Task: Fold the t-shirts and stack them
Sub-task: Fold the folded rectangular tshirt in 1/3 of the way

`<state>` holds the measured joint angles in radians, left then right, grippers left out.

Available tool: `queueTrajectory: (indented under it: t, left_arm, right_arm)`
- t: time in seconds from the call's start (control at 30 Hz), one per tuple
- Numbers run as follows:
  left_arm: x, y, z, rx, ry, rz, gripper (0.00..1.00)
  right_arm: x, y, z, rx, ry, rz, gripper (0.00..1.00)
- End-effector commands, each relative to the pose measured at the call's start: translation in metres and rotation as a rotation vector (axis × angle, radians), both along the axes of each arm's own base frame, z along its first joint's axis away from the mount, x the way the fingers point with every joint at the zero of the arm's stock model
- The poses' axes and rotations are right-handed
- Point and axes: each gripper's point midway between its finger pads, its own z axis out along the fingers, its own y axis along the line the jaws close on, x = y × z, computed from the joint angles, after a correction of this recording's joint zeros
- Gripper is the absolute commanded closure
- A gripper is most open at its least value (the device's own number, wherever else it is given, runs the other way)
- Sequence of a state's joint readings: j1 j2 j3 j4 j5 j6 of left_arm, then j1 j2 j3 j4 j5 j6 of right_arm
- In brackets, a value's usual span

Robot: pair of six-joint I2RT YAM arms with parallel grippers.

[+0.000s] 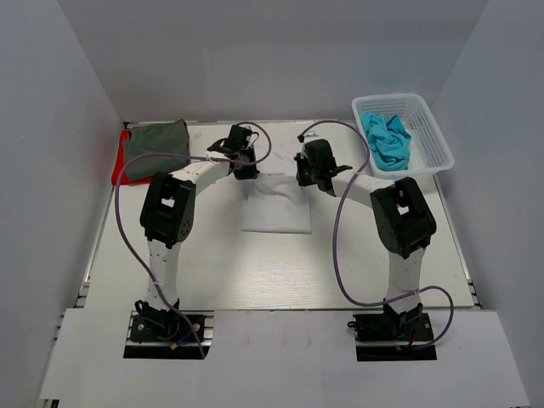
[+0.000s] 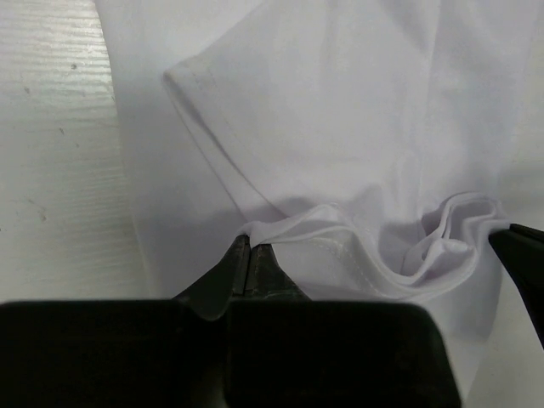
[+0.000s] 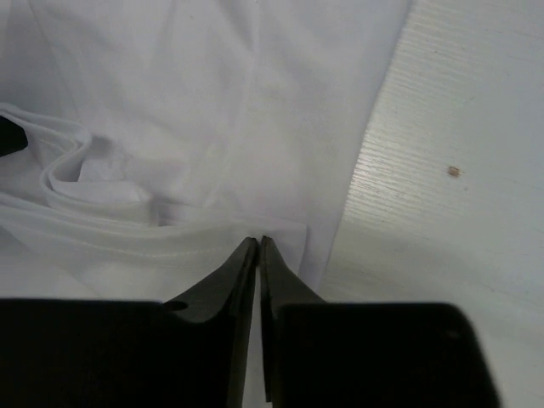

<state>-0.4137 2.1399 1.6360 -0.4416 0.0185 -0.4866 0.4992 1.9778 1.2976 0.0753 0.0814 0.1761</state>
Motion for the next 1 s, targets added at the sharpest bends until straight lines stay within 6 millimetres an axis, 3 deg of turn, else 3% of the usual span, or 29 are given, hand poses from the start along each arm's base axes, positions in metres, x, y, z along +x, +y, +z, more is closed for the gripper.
queueTrajectory:
  t: [0.0, 0.03, 0.17, 0.23, 0.27, 0.33, 0.4, 0.43, 0.5, 0.6, 0.63, 0.77, 0.8, 0.83, 0.87, 0.9, 0.97]
  left_arm:
    - [0.008, -0.006, 0.021, -0.027, -0.043, -0.015, 1.0]
    - [0.008, -0.007, 0.028, -0.032, -0.055, -0.015, 1.0]
    - [0.004, -0.004, 0.033, -0.028, -0.061, -0.022, 1.0]
    - [0.002, -0.004, 0.047, -0.038, -0.085, -0.022, 1.0]
    - [-0.002, 0.0, 0.046, -0.027, -0.075, -0.016, 1.0]
    - [-0.007, 0.002, 0.058, -0.034, -0.092, -0.016, 1.0]
    - [-0.018, 0.009, 0.058, -0.02, -0.081, -0.009, 1.0]
    - [-0.022, 0.012, 0.055, -0.018, -0.078, 0.004, 1.0]
    - [-0.026, 0.014, 0.065, -0.028, -0.1, 0.004, 1.0]
    - [-0.031, 0.021, 0.059, 0.005, -0.074, 0.02, 1.0]
    - [-0.028, 0.02, 0.067, 0.001, -0.084, 0.021, 1.0]
    - [-0.023, 0.032, 0.049, 0.049, -0.031, 0.078, 0.97]
    - [-0.019, 0.036, 0.055, 0.064, -0.045, 0.095, 0.95]
    - [-0.02, 0.036, 0.041, 0.081, -0.01, 0.093, 0.95]
    - [-0.019, 0.035, 0.036, 0.082, 0.004, 0.1, 0.95]
    - [-0.013, 0.042, 0.036, 0.097, 0.011, 0.138, 0.93]
    - [-0.009, 0.047, 0.02, 0.133, 0.045, 0.18, 0.91]
  right_arm:
    - [0.014, 0.015, 0.015, 0.048, -0.048, 0.047, 0.93]
    - [0.014, 0.016, 0.016, 0.051, -0.048, 0.049, 1.0]
    - [0.009, 0.015, 0.026, 0.072, -0.079, 0.065, 1.0]
    - [0.005, 0.02, 0.044, 0.11, -0.121, 0.099, 1.0]
    - [-0.003, 0.018, 0.039, 0.106, -0.11, 0.102, 1.0]
    - [-0.005, 0.019, 0.062, 0.133, -0.159, 0.104, 1.0]
    - [-0.011, 0.016, 0.064, 0.131, -0.162, 0.109, 1.0]
    - [-0.012, 0.015, 0.075, 0.139, -0.18, 0.109, 1.0]
    - [-0.016, 0.013, 0.074, 0.14, -0.178, 0.108, 1.0]
    - [-0.018, 0.013, 0.072, 0.14, -0.176, 0.111, 1.0]
    - [-0.017, 0.012, 0.07, 0.139, -0.174, 0.109, 1.0]
    - [-0.008, 0.019, 0.06, 0.135, -0.157, 0.11, 1.0]
    - [-0.006, 0.019, 0.059, 0.132, -0.153, 0.105, 1.0]
    - [-0.003, 0.02, 0.06, 0.134, -0.153, 0.097, 1.0]
    - [0.0, 0.019, 0.048, 0.129, -0.128, 0.079, 1.0]
    - [0.004, 0.019, 0.048, 0.131, -0.13, 0.07, 1.0]
    - [0.013, 0.01, 0.034, 0.098, -0.118, -0.005, 1.0]
